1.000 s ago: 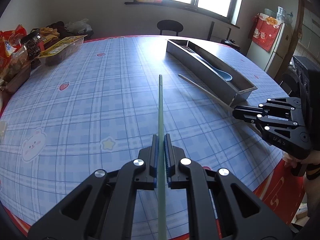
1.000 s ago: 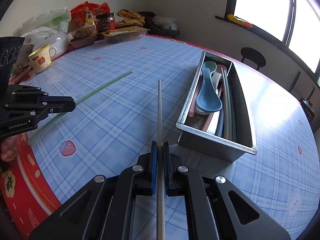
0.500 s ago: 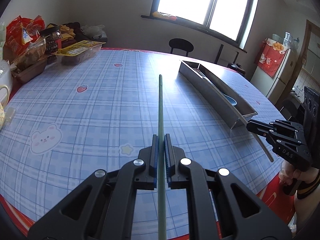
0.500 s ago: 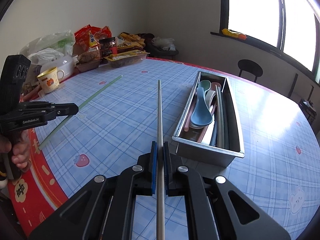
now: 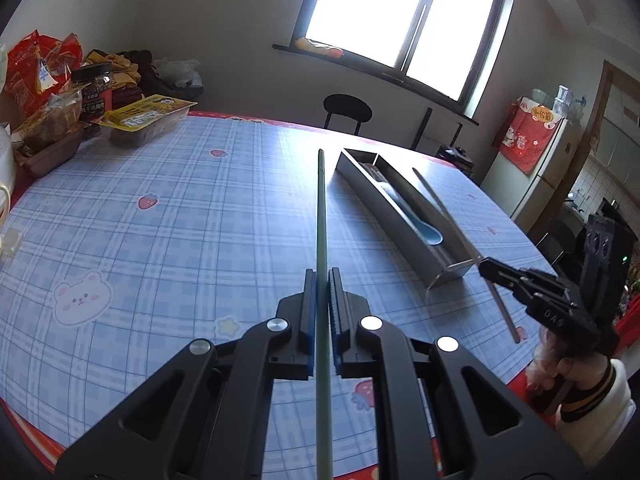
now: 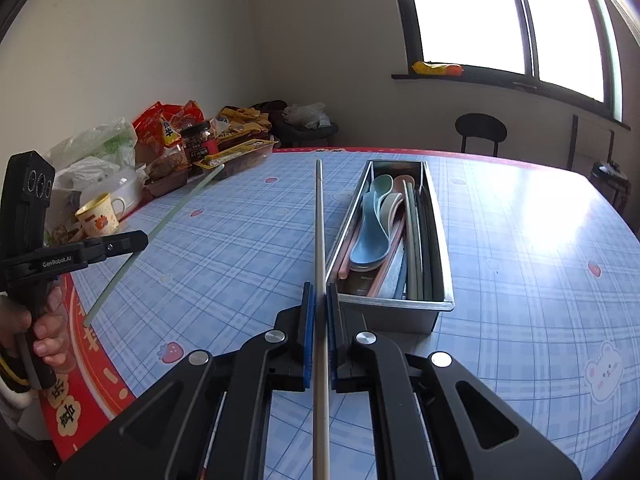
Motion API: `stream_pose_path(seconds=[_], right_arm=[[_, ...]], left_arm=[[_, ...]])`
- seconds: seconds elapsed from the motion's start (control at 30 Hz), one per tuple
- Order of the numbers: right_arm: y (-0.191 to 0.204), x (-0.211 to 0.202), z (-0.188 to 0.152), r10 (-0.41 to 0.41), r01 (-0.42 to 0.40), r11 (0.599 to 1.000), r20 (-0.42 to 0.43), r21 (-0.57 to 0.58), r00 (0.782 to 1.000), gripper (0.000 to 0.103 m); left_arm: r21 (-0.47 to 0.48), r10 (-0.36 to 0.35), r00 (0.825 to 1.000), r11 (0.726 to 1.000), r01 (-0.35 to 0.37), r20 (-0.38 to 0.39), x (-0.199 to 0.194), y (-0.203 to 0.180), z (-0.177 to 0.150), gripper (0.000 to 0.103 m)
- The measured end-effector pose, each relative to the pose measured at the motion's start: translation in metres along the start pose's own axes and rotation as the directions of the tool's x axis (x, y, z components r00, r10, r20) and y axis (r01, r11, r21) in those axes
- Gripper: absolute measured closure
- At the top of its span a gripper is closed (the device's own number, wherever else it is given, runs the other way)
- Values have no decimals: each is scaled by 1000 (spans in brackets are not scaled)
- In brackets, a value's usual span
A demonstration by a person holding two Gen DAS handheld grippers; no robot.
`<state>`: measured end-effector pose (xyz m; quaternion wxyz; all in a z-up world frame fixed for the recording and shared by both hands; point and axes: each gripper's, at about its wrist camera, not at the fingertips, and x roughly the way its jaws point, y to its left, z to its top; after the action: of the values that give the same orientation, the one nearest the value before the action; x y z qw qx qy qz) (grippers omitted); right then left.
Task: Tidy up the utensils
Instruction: 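Carry the green chopstick into the tray with the left tool while the right tool carries the cream one, then open the left tool on the green chopstick while the right tool releases the cream chopstick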
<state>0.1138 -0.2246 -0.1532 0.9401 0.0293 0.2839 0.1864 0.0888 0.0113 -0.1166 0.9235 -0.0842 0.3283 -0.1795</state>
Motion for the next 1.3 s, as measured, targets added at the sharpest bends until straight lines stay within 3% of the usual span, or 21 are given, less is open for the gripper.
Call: stream_pose_path(seconds=[0.17, 0.4, 0.6, 0.83, 0.9, 1.07, 1.3], right_arm=[[-28, -7, 25, 61, -68, 986, 54, 150, 997, 97], [-55, 20, 70, -14, -7, 983, 110, 181, 994, 97], [-76, 41, 63, -27, 10, 976, 74, 215, 997, 97], [-100, 60, 55, -27, 6, 945, 61, 328, 998, 97], [-102, 64, 55, 0, -28, 937, 80, 348, 997, 97], [-102, 76, 53, -1, -18, 934, 54, 357, 999, 97], [-102, 81, 52, -5, -10, 931, 42, 366, 999, 97]], left_arm=[[-24, -44, 999, 999, 44, 20, 8, -22, 31, 93], [-36, -85, 996, 996, 86, 33, 46, -63, 69, 93], [-71, -128, 991, 990, 125, -48, 102, -90, 83, 93], [-227, -194, 974, 960, 164, -114, 169, -99, 96, 93], [-259, -204, 972, 951, 169, -114, 180, -100, 98, 93], [-342, -219, 968, 925, 166, -123, 205, -94, 99, 93], [-351, -202, 967, 926, 137, -156, 226, -95, 96, 93]])
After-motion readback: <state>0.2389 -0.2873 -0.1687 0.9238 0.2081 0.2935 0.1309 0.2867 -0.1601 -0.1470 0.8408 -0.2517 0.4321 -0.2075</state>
